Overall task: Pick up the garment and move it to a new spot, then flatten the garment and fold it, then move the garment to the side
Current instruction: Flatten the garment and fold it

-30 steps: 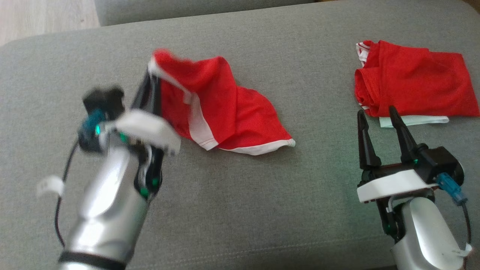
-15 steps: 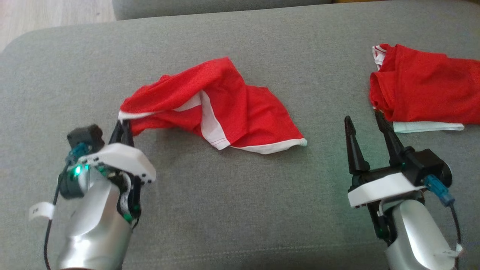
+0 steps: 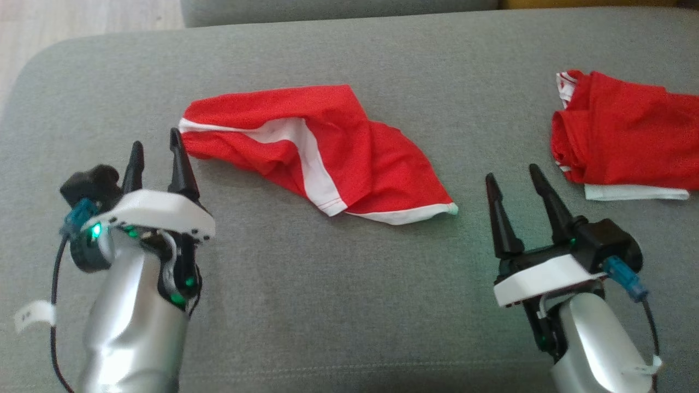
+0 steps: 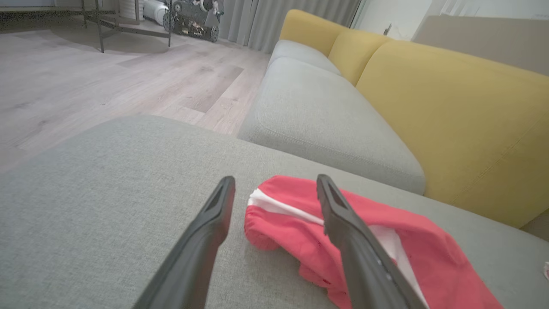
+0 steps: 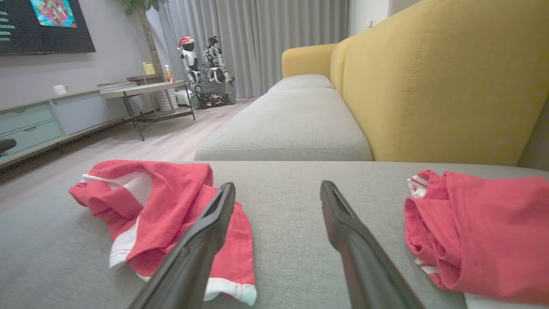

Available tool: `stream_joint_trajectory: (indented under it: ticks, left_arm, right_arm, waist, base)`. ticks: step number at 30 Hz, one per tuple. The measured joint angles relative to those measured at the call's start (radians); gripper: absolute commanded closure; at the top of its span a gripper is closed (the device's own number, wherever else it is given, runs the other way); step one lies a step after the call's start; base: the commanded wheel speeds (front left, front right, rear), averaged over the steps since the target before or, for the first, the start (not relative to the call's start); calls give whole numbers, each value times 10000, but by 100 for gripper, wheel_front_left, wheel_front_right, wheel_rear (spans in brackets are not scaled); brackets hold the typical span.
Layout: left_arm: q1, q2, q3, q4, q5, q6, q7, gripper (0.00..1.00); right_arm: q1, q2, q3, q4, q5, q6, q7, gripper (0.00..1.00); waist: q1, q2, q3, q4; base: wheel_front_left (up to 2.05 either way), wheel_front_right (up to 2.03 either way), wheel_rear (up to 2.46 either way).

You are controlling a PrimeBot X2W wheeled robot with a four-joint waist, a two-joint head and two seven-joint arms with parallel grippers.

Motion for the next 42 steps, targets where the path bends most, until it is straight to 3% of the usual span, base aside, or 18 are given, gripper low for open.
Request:
stream_joint_trajectory:
  ticks: [8, 16, 23, 32, 33, 35, 42]
  left_arm:
    - [1849, -341, 159, -1636, 441, -500, -2, 0]
    - [2476, -426, -330, -2042, 65, -589, -2, 0]
    - [2482, -445, -1170, -2113, -558, -445, 0, 0]
    - [2481, -447, -1444, -2161, -828, -284, 0, 0]
    - [2481, -449, -1482, -2171, -834, -224, 0, 0]
    - [2481, -449, -1517, -2173, -834, -224, 0, 0]
    - [2481, -449, -1523, -2173, -836, -132, 0, 0]
  right_arm:
    - [51, -224, 1450, -25, 591, 0, 15, 0]
    - [-430, -805, 3499, 869, 1429, 0, 993, 0]
    - [-1697, -865, 3373, 2305, 2182, 0, 1421, 0]
    - [-2406, -796, 2955, 3753, 2412, 0, 1436, 0]
    - [-2468, -771, 2959, 3856, 2464, 0, 1384, 46]
    - [-2542, -723, 2964, 3973, 2591, 0, 1241, 100]
    - [-2743, -777, 3081, 4153, 2696, 0, 731, 100]
  waist:
    - [0, 0, -174, 616]
    - [0, 0, -58, 1431]
    - [0, 0, 155, 2173]
    - [0, 0, 517, 2802]
    - [0, 0, 548, 2831]
    - [0, 0, 595, 2863]
    - [0, 0, 589, 2664]
  base:
    - [0, 0, 0]
    - [0, 0, 0]
    - [0, 0, 0]
    - [0, 0, 0]
    - [0, 0, 0]
    - [0, 0, 0]
    - [0, 0, 0]
